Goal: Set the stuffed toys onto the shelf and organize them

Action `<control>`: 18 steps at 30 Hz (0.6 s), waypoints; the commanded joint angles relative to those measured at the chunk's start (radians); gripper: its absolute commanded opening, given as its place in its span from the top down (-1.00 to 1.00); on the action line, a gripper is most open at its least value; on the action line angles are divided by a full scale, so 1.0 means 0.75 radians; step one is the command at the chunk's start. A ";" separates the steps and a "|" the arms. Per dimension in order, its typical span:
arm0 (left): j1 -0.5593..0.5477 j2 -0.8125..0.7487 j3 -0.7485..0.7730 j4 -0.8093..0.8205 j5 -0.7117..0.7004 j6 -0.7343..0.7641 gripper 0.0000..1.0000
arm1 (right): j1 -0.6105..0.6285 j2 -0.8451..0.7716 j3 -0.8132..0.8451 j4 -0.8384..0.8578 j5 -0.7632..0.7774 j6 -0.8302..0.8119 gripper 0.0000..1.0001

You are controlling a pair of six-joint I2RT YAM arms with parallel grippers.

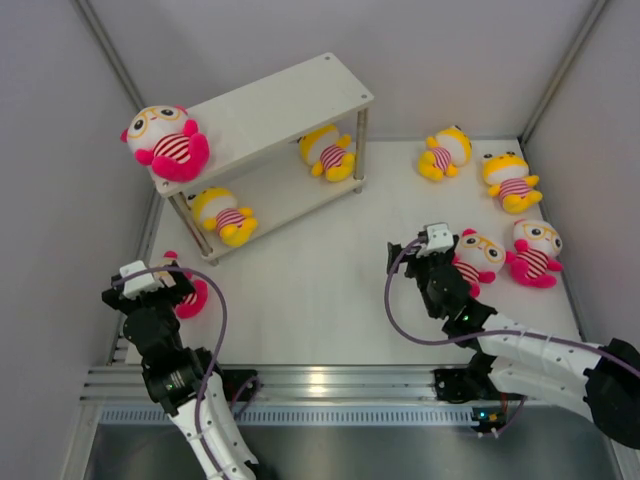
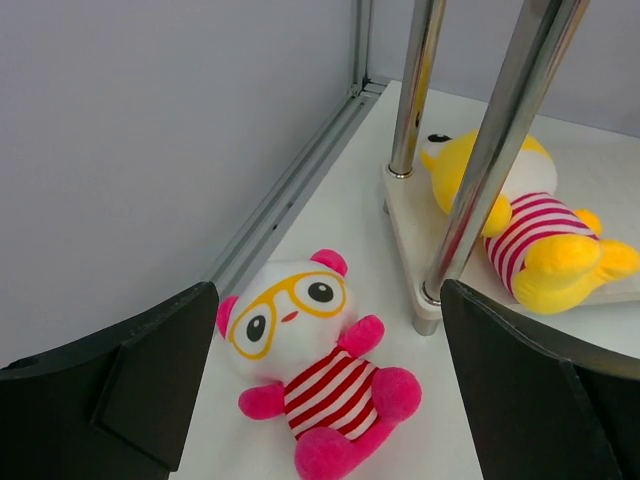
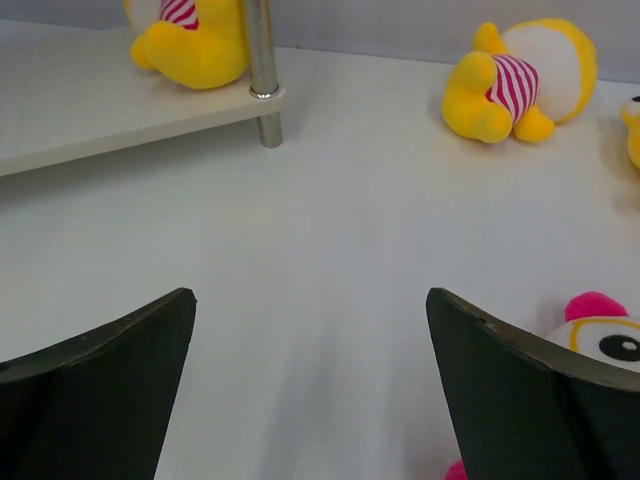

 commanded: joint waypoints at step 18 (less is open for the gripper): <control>-0.026 0.125 0.224 -0.011 -0.055 -0.128 -0.94 | -0.977 0.823 0.928 -0.401 -0.600 0.535 -0.98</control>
